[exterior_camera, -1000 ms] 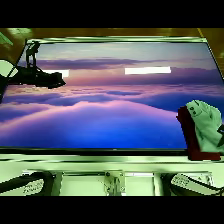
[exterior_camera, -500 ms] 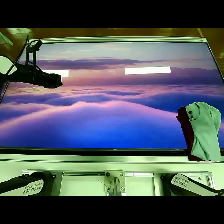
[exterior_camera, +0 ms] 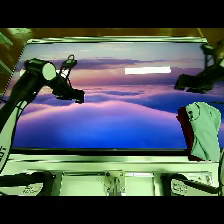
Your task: Fold the shirts.
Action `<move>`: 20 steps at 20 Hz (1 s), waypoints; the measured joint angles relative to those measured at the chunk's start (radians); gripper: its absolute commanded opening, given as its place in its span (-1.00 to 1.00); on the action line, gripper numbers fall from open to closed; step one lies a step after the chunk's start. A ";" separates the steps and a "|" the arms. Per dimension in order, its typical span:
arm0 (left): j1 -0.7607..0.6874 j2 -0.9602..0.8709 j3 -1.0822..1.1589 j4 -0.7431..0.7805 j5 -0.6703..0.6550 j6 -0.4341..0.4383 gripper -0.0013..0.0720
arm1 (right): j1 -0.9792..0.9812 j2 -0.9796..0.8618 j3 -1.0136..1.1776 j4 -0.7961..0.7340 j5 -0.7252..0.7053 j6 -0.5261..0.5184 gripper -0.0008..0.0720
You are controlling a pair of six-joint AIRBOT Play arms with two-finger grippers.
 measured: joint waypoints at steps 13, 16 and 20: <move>-0.025 -0.052 0.002 -0.011 0.063 0.017 0.82 | 0.186 -0.061 0.005 -0.019 -0.008 0.024 0.89; -0.025 -0.052 0.002 -0.008 0.076 0.021 0.82 | 0.187 -0.061 0.005 -0.018 -0.014 0.025 0.89; -0.025 -0.052 0.002 -0.006 0.076 0.025 0.82 | 0.188 -0.061 0.005 -0.017 -0.017 0.027 0.89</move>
